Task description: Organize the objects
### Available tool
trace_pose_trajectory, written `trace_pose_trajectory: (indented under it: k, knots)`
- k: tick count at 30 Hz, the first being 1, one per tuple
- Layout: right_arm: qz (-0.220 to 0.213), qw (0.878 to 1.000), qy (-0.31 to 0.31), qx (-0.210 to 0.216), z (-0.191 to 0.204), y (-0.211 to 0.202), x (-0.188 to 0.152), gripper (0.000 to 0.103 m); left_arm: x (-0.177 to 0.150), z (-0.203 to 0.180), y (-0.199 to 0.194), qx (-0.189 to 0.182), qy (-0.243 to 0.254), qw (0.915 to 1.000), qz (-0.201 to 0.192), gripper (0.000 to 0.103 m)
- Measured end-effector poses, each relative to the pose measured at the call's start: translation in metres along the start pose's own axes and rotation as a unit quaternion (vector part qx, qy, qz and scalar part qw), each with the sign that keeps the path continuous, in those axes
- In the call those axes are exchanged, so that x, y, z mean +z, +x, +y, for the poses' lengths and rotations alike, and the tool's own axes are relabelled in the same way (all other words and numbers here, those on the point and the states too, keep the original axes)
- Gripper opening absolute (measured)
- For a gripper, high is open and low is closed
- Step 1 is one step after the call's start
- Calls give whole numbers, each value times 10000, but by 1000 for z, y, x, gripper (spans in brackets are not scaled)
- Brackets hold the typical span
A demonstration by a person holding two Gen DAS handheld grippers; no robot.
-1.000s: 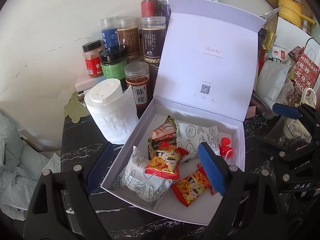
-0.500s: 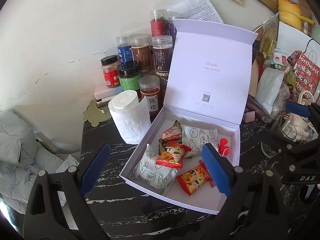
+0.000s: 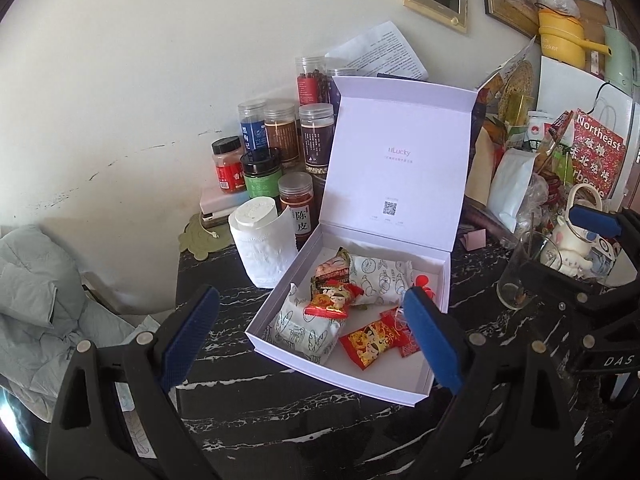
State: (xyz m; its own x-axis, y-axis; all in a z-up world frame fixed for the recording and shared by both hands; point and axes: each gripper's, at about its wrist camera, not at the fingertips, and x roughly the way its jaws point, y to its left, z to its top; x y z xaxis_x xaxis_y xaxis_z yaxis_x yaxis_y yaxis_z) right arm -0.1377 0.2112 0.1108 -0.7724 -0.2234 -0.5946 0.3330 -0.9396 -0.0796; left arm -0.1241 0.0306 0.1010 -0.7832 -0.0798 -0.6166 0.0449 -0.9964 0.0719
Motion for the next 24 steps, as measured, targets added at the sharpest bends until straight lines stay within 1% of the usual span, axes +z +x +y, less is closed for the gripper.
trace_pose_trajectory:
  k: [6,9,13,18,24]
  knots:
    - [-57,10000,-10,-38,3,-24,-15,103,-14,-6,-24,-38,-30,9999,-102,94]
    - [-73,10000,-18,-48,5,-35,-24,103,-22,-9,-34,-73,-27,9999,-140,96]
    - [-132,9999,49,-72,7,-47,-34,103,-32,-14,-44,-34,-5,9999,-162,97]
    - [-134,9997,-52,-198,14,-55,-49,103,-49,-19,-52,-46,-31,9999,-126,97]
    - [-82,9998,46,-167,17,-56,-69,103,-68,-22,-53,21,-110,9999,-27,98]
